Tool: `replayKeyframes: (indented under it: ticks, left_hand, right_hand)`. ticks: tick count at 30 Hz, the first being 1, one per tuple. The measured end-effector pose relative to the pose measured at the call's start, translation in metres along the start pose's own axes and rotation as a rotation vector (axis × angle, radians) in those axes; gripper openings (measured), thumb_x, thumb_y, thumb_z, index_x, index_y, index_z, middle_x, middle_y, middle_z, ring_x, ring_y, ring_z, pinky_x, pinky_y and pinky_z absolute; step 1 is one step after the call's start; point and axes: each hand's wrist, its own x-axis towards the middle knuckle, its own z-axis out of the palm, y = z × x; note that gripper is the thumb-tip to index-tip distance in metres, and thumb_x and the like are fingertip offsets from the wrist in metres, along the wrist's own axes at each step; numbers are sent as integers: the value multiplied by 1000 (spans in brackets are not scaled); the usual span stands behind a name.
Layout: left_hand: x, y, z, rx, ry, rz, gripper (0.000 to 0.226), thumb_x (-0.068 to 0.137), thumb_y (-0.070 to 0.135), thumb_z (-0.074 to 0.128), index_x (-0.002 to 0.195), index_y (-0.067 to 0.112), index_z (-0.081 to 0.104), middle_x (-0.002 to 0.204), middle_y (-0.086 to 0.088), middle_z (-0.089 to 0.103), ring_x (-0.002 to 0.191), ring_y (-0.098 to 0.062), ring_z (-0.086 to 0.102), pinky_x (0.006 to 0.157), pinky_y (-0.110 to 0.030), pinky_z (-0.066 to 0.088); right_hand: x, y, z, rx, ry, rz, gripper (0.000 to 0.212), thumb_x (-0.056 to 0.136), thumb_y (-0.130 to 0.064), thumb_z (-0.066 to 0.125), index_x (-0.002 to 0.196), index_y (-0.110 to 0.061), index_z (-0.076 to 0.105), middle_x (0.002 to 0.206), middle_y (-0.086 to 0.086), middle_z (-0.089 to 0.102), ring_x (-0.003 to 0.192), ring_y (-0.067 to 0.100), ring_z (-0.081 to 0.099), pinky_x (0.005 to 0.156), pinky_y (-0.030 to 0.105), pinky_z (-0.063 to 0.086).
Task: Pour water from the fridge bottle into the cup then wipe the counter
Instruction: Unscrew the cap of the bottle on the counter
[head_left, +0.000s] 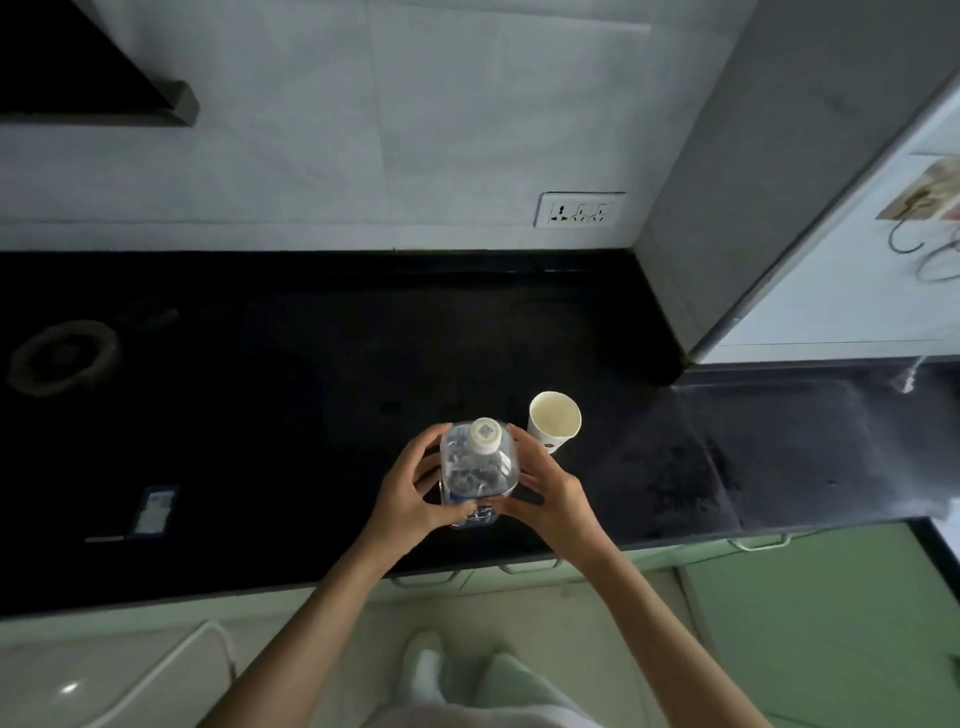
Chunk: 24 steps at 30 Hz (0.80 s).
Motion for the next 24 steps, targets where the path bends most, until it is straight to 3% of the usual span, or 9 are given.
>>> replayKeyframes:
  ticks: [4, 8, 11, 14, 19, 24]
  left_hand:
    - [-2, 0, 0, 23, -12, -25, 89, 62, 7, 88, 134, 37, 45, 137, 9, 53, 127, -8, 51, 107, -34, 44]
    - [-4, 8, 0, 68, -42, -9, 93, 64, 13, 89, 140, 33, 39, 141, 14, 47, 129, 0, 46, 108, -27, 41]
    - [-6, 18, 2, 95, -36, 33, 97, 61, 32, 88, 143, 32, 36, 141, 16, 46, 129, 1, 46, 104, -20, 42]
    - [-5, 24, 4, 125, -27, 73, 95, 63, 42, 86, 144, 31, 37, 138, 14, 48, 126, -4, 51, 101, -24, 47]
    - [-5, 26, 3, 142, -28, 95, 84, 65, 40, 83, 139, 36, 42, 135, 12, 51, 123, -7, 54, 101, -33, 49]
    - [-4, 28, 2, 153, -35, 93, 80, 64, 39, 82, 134, 43, 43, 133, 17, 50, 122, -3, 52, 98, -26, 50]
  right_hand:
    - [1, -2, -2, 3, -59, 4, 82, 78, -36, 76, 144, -41, 29, 139, -23, 48, 130, 4, 46, 106, 44, 43]
    - [1, -7, -8, -30, -62, -45, 82, 78, -42, 75, 146, -36, 29, 142, -20, 44, 130, -1, 42, 106, 34, 43]
    - [-2, -23, -16, -62, 2, -82, 79, 79, -54, 66, 146, -30, 33, 141, -19, 43, 129, -3, 41, 106, 25, 41]
    - [-2, -50, -18, -148, 113, -180, 67, 81, -57, 59, 140, -29, 43, 132, -24, 46, 121, -3, 46, 94, 11, 42]
    - [11, -72, -4, -349, 262, -341, 45, 80, -48, 66, 114, -19, 65, 105, -4, 59, 93, 14, 59, 68, 28, 54]
    - [23, -73, -6, -405, 280, -367, 33, 73, -34, 80, 94, -13, 67, 90, -2, 61, 73, 12, 61, 56, 24, 51]
